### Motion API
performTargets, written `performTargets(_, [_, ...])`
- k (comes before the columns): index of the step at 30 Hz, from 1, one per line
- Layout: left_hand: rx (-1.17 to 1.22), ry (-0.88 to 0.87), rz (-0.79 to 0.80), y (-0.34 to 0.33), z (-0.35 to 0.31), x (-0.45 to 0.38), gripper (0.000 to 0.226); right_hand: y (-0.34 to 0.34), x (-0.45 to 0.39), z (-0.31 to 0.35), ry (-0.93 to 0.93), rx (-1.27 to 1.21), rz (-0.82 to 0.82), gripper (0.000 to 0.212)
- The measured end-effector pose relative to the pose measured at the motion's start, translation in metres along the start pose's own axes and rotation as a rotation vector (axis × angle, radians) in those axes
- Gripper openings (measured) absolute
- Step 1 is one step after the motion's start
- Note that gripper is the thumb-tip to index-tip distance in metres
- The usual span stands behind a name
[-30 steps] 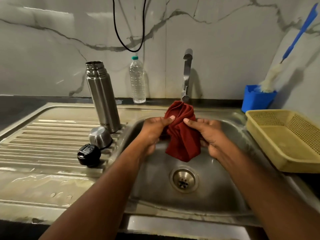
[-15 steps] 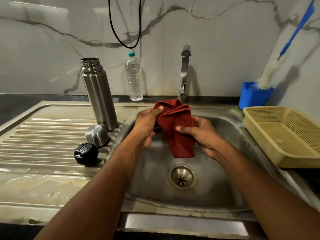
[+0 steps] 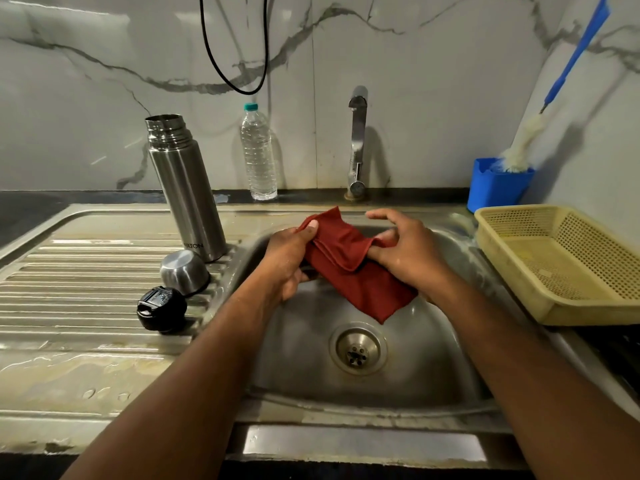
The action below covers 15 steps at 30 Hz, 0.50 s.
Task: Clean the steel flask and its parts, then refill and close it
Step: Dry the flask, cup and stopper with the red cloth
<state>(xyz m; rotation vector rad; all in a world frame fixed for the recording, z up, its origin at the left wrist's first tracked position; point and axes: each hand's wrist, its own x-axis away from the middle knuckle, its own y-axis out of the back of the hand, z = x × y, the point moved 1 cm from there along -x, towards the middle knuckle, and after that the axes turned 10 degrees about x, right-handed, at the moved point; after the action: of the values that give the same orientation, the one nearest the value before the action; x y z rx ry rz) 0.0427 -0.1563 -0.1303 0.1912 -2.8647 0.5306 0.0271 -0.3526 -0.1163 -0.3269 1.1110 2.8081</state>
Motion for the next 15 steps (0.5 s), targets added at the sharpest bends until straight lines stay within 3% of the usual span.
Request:
performTargets(3, [0.002, -0.03, -0.006, -0.001, 0.0, -0.004, 0.014, -0.001, 0.0, 0.001, 0.18, 0.289, -0.021, 0.021])
performTargets(7, [-0.076, -0.116, 0.025, -0.001, -0.002, -0.006, 0.015, -0.007, -0.003, -0.002, 0.174, 0.045, 0.023, 0.014])
performTargets(11, [-0.177, -0.108, 0.116, -0.002, 0.002, -0.002, 0.019, -0.011, -0.003, -0.003, -0.027, -0.249, 0.083, 0.041])
performTargets(15, [-0.072, -0.039, 0.217, -0.006, 0.004, 0.001, 0.038, -0.02, -0.001, -0.008, -0.064, -0.237, 0.027, 0.056])
